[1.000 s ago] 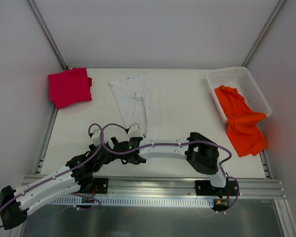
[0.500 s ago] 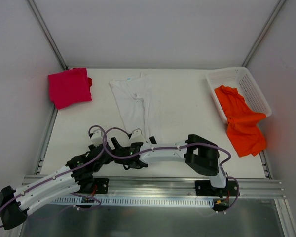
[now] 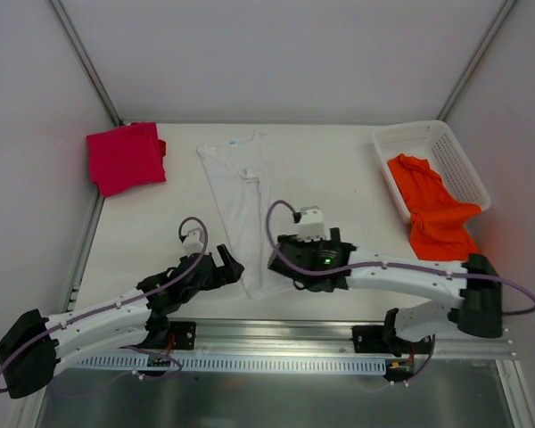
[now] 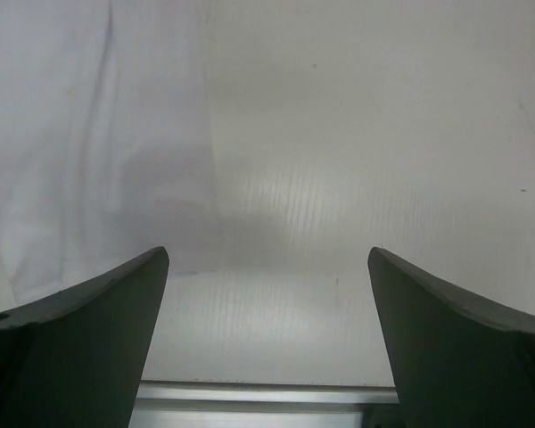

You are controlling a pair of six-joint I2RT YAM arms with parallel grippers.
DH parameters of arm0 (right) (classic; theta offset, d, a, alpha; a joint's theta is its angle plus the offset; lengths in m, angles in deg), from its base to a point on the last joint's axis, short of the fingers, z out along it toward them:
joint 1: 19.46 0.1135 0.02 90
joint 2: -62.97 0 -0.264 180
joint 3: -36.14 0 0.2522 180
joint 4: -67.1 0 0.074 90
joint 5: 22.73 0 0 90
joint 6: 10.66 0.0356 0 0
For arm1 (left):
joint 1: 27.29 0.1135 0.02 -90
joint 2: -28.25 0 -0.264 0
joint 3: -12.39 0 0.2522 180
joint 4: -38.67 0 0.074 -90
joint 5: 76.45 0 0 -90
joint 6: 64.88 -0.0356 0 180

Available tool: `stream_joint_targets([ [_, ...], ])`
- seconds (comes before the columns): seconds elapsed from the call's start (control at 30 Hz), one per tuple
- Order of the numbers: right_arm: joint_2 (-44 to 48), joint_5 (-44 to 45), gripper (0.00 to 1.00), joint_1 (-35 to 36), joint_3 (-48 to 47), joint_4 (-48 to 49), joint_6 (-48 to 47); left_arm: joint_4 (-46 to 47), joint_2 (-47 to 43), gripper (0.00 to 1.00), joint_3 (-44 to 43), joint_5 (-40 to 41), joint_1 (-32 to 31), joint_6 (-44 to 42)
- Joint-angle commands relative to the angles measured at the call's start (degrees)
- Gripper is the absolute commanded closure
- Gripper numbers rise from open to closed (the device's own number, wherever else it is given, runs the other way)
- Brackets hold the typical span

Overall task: Fold and stack the t-shirts
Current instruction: Fold the tshirt

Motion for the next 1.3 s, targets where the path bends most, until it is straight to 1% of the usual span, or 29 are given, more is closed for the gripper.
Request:
stream_joint_targets([
  [0.0, 15.5, -13.7, 0.0, -8.0, 15.2, 23.7, -7.7, 34.1, 2.1, 0.01, 10.2, -12.7, -0.1, 0.7],
  [0.03, 18.0, -16.6, 0.01, -10.3, 22.2, 27.3, -9.7, 38.2, 2.8, 0.01, 13.9, -13.2, -0.1, 1.7],
  [0.07, 20.1, -18.8, 0.01, -14.0, 24.7, 31.9, -10.4, 40.0, 3.9, 0.01, 14.7, -13.3, -0.1, 2.0],
  [0.1, 22.3, -21.6, 0.01, -15.4, 26.2, 32.9, -11.1, 39.4, 4.5, 0.01, 13.4, -13.3, -0.2, 1.2],
  [0.17, 22.6, -24.3, 0.0, -18.7, 27.9, 33.0, -12.6, 35.7, 7.0, 0.01, 9.4, -13.7, -0.2, -0.7],
  [0.2, 22.6, -25.0, 0.01, -19.4, 27.9, 33.3, -12.7, 35.6, 7.9, 0.01, 9.3, -13.9, -0.2, -0.7],
  [0.23, 21.8, -25.9, 0.0, -19.8, 28.5, 34.0, -13.0, 35.4, 8.8, 0.01, 7.9, -14.0, -0.2, -0.7],
  [0.3, 19.0, -30.9, 0.01, -21.8, 29.6, 39.4, -13.2, 36.3, 11.6, 0.01, 7.0, -14.7, -0.2, -0.2],
  [0.33, 17.6, -33.2, 0.01, -23.4, 31.0, 44.6, -12.9, 37.8, 13.3, 0.01, 7.0, -15.0, -0.3, 0.5],
  [0.37, 16.0, -37.9, 0.01, -24.3, 31.7, 47.1, -12.7, 38.4, 14.2, 0.01, 6.9, -15.2, -0.3, 0.8],
  [0.47, 9.1, -43.5, 0.01, -26.5, 32.9, 54.8, -11.4, 39.2, 16.9, 0.01, 6.1, -16.1, -0.5, 1.4],
  [0.53, 5.1, -44.8, 0.01, -27.0, 33.0, 58.2, -11.0, 39.2, 18.3, 0.01, 5.7, -16.2, -0.9, 1.9],
  [0.63, 1.2, -46.0, 0.01, -27.3, 32.7, 60.5, -9.8, 39.4, 19.3, 0.01, 5.4, -15.9, -1.9, 2.6],
  [0.77, -1.1, -45.9, 0.01, -27.6, 32.5, 61.1, -8.2, 39.6, 20.2, 0.01, 4.7, -15.5, -2.9, 2.9],
  [0.93, -0.8, -44.8, 0.04, -27.5, 34.1, 60.7, -6.3, 39.6, 21.8, 0.01, 3.3, -15.4, -4.5, 2.8],
  [1.1, 3.7, -40.5, 0.08, -27.2, 38.0, 57.1, -3.4, 39.4, 24.0, 0.01, 3.0, -14.3, -6.3, 3.8],
  [1.17, 7.0, -39.7, 0.24, -27.0, 39.9, 56.7, -2.9, 39.1, 24.6, 0.01, 3.3, -13.8, -6.5, 4.7],
  [1.2, 8.0, -39.3, 0.35, -27.0, 41.5, 56.4, -2.6, 38.7, 24.9, 0.03, 3.3, -13.6, -6.7, 5.0],
  [1.23, 8.9, -39.0, 0.62, -27.0, 41.9, 55.7, -1.9, 38.6, 25.1, 0.06, 3.5, -13.3, -6.8, 5.4],
  [1.27, 10.6, -38.7, 0.76, -26.8, 42.4, 54.1, -1.6, 38.5, 25.5, 0.1, 3.5, -13.0, -6.8, 5.7],
])
